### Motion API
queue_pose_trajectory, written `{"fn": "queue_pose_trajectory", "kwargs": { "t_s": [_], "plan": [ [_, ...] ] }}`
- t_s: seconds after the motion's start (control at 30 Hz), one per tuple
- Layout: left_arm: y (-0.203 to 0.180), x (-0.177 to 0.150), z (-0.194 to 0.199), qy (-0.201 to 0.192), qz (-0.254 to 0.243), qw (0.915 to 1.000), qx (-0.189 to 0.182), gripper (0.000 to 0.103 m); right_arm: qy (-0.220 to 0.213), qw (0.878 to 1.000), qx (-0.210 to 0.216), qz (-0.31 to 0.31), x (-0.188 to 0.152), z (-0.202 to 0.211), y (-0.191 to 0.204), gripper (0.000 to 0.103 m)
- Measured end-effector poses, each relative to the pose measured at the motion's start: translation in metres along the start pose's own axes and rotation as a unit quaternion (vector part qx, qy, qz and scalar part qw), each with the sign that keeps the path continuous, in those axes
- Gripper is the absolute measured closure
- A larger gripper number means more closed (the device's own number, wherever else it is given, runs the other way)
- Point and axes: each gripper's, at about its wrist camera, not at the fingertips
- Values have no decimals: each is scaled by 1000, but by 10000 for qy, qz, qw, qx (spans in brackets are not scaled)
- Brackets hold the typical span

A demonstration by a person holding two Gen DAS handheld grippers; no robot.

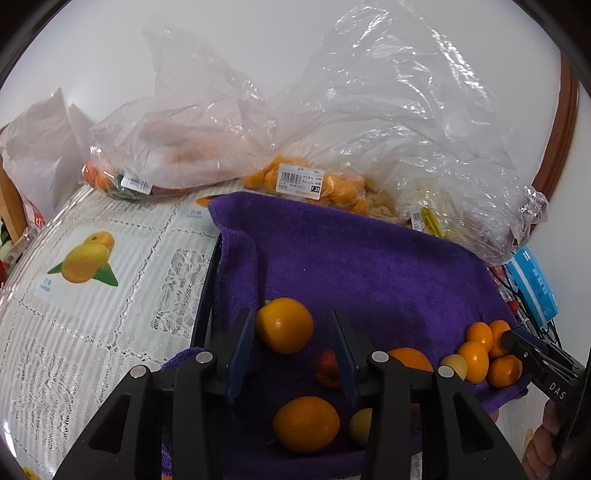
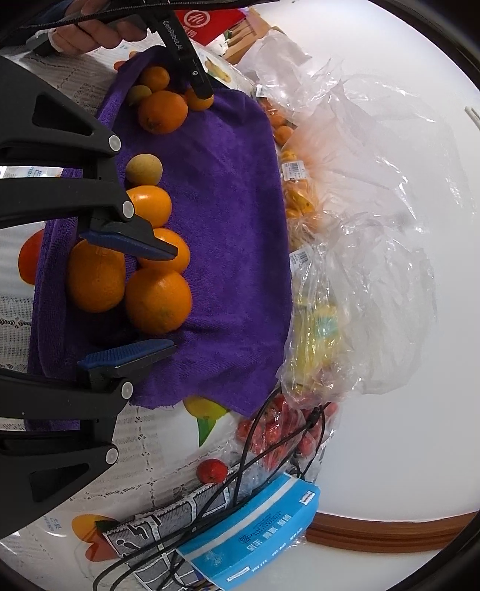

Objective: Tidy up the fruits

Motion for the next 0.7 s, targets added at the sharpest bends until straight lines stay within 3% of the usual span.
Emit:
{"fn": "queue_pose_trajectory", "kwargs": {
  "t_s": [0.27, 0.47, 0.7],
  "plan": [
    [-7, 1, 8, -224, -141, 9996, 128, 55, -173, 9998, 9, 7, 0, 4, 3, 59],
    [-16, 2, 18, -441, -366, 9973, 465, 51, -193, 9998, -18, 53, 0, 6, 10, 58],
    [-12, 5, 58, -418, -401, 9981, 189, 46, -412, 9989, -224, -3, 2, 33, 29, 51]
  ]
}}
Point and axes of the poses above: each gripper's, at about its wrist camera, not at the fingertips, and z roughly against the way its jaws point, y to its left, x to its top, and after that the axes turned 10 degrees about x, right-handed
